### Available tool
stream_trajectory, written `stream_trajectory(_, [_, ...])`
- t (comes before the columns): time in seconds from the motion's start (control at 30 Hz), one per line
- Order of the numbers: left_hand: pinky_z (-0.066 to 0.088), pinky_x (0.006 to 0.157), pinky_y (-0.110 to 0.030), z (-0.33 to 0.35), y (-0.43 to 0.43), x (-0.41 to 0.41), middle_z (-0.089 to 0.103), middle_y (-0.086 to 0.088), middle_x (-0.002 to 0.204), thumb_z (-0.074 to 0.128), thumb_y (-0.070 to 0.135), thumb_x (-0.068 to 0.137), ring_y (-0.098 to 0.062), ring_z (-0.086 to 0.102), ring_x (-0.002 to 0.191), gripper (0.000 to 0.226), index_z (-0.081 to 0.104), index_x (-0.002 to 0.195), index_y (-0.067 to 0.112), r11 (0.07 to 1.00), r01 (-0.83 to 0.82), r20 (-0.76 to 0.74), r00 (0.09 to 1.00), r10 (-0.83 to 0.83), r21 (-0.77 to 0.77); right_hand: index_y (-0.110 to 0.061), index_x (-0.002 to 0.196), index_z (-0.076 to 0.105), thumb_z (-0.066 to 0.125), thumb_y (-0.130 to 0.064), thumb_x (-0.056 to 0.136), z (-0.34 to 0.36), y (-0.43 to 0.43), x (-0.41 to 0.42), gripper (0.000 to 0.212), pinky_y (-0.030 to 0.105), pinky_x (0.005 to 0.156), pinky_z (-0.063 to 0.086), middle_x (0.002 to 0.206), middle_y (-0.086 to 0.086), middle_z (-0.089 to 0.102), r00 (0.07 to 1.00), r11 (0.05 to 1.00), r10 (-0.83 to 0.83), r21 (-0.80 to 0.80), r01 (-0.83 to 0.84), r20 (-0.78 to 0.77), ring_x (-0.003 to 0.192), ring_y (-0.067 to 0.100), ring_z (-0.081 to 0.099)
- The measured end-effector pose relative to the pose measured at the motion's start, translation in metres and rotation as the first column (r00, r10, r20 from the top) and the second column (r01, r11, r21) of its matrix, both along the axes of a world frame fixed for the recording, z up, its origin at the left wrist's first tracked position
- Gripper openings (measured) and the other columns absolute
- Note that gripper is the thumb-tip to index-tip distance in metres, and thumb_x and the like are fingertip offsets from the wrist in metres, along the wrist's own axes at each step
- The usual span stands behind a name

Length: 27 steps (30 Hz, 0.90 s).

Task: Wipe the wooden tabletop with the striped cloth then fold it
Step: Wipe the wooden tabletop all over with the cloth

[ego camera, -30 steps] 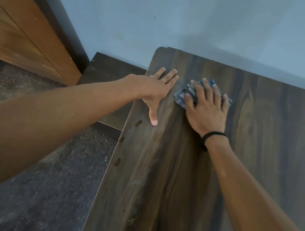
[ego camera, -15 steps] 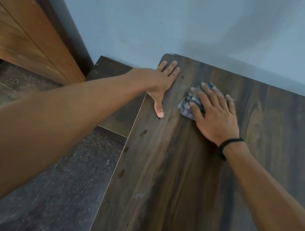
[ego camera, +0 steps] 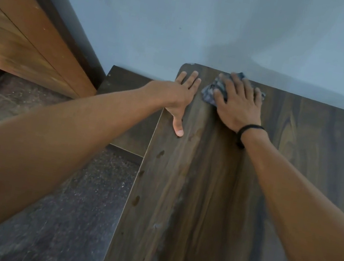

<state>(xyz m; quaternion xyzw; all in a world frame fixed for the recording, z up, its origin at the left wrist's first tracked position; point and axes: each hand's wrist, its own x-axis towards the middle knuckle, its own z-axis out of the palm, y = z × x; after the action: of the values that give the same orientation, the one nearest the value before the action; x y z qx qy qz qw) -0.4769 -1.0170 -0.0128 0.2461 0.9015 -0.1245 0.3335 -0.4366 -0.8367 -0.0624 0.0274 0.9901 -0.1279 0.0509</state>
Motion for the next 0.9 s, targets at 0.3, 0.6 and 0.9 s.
stream_trajectory(0.3, [0.004, 0.121, -0.051, -0.002, -0.004, -0.001, -0.037, -0.004, 0.158, 0.089, 0.059, 0.054, -0.031, -0.029, 0.146, 0.160, -0.029, 0.151, 0.011, 0.998, -0.016, 0.003, 1.000, 0.016, 0.056, -0.035, 0.157, 0.026, 0.025, -0.053, 0.105, 0.001, -0.013, -0.011, 0.055, 0.047, 0.125, 0.000, 0.168, -0.007, 0.017, 0.998, 0.998, 0.066, 0.001, -0.066, -0.004, 0.155, 0.019, 0.010])
stream_trajectory(0.6, [0.001, 0.124, -0.047, -0.004, -0.010, -0.001, -0.035, -0.004, 0.159, 0.090, 0.060, 0.051, -0.026, -0.029, 0.147, 0.163, -0.028, 0.151, 0.008, 0.993, -0.035, -0.005, 0.999, 0.036, 0.115, -0.033, 0.157, 0.026, 0.025, -0.052, 0.105, 0.000, -0.015, -0.015, 0.055, 0.047, 0.125, 0.001, 0.168, -0.007, 0.018, 0.996, 0.996, 0.091, -0.004, -0.091, -0.019, 0.155, 0.019, 0.011])
stream_trajectory(0.9, [0.001, 0.122, -0.048, -0.005, -0.008, -0.004, -0.038, -0.004, 0.158, 0.090, 0.060, 0.050, -0.027, -0.030, 0.146, 0.164, -0.029, 0.151, 0.009, 0.993, -0.033, 0.007, 0.999, 0.032, 0.114, -0.034, 0.156, 0.027, 0.026, -0.051, 0.105, 0.002, 0.002, -0.019, 0.054, 0.045, 0.125, 0.001, 0.167, -0.007, 0.021, 1.000, 1.000, 0.024, -0.007, -0.024, -0.004, 0.154, 0.018, 0.014])
